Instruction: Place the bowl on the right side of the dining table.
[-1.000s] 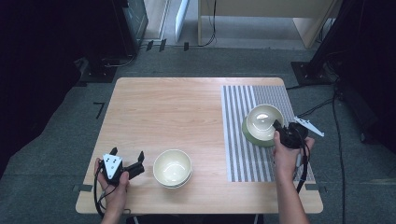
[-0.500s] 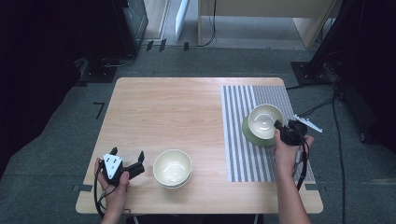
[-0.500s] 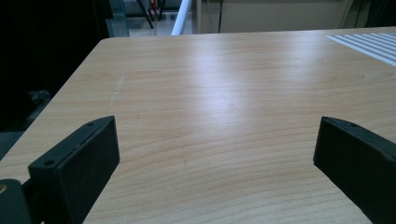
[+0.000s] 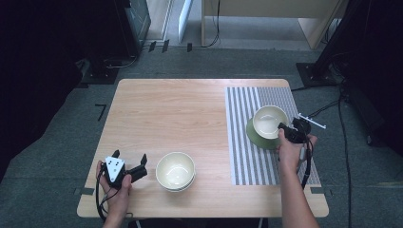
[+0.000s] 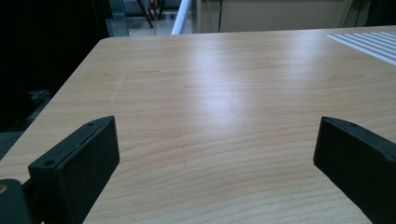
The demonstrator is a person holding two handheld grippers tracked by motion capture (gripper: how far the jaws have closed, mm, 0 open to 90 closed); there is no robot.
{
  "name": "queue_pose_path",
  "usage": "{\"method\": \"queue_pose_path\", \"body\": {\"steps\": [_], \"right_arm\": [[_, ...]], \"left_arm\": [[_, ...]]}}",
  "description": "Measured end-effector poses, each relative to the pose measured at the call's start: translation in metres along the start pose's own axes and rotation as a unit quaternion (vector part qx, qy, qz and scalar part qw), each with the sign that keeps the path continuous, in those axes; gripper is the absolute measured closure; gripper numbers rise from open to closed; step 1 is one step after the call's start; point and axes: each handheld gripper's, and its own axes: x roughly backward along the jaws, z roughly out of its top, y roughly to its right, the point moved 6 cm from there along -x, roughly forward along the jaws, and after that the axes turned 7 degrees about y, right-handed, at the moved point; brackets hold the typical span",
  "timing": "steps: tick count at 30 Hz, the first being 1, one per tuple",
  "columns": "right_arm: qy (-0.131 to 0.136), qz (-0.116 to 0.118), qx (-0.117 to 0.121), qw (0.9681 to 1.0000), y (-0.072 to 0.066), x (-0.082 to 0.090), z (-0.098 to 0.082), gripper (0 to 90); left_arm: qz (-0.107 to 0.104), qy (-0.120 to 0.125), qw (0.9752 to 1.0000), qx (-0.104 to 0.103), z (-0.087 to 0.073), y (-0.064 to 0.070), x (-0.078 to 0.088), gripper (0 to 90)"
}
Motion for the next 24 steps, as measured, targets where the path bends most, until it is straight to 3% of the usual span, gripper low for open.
{"method": "queue_pose_path", "body": {"steps": [6,9,14,24], "right_arm": [[-0.029,-0.012,-0.020,0.9993,0.002,-0.003,0.001,84.1],[-0.062,-0.010,-0.041,0.9972,0.003,-0.007,0.001,84.2],[-0.098,-0.021,-0.045,0.9940,0.006,-0.013,0.002,84.3],[-0.132,-0.039,-0.041,0.9896,0.006,-0.021,0.003,84.2]], "left_arm": [[0.000,-0.001,1.0000,0.000,0.000,0.000,0.000,0.1],[0.000,-0.001,1.0000,-0.001,0.000,0.000,0.000,0.1],[0.000,0.000,1.0000,-0.004,0.000,0.000,0.000,0.1],[-0.001,-0.001,1.0000,-0.004,0.000,0.001,0.000,0.1]]}}
